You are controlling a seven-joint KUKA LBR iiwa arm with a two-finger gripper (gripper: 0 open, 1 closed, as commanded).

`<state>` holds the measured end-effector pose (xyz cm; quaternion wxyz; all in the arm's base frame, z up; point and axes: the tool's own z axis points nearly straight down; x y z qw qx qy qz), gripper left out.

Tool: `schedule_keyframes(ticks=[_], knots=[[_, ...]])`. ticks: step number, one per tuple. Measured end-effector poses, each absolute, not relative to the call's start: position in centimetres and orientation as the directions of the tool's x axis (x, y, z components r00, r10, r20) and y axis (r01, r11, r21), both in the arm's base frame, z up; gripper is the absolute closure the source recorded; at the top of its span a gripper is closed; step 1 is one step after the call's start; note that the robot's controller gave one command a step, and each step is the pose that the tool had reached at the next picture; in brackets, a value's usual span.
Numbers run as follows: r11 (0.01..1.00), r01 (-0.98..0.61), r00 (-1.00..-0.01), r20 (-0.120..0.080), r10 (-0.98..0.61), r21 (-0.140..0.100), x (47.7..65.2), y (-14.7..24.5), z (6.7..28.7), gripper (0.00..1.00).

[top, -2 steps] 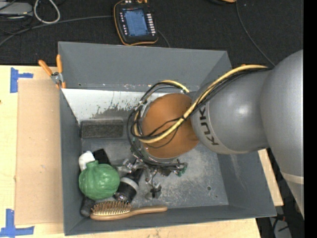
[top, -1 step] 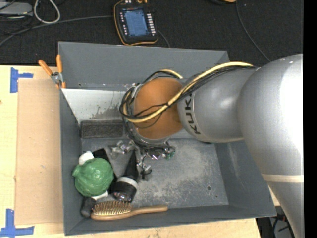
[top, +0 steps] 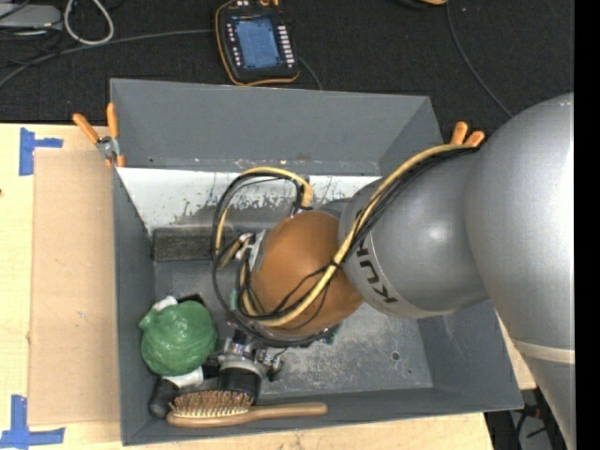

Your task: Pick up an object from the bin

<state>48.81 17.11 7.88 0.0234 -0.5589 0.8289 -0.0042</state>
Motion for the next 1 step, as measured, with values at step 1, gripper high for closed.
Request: schedule_keyframes(ticks=[1], knots=[[0.377,-0.926,-0.376,-0.034,-0.926,-0.033,48.82,17.10,7.91,1.00]])
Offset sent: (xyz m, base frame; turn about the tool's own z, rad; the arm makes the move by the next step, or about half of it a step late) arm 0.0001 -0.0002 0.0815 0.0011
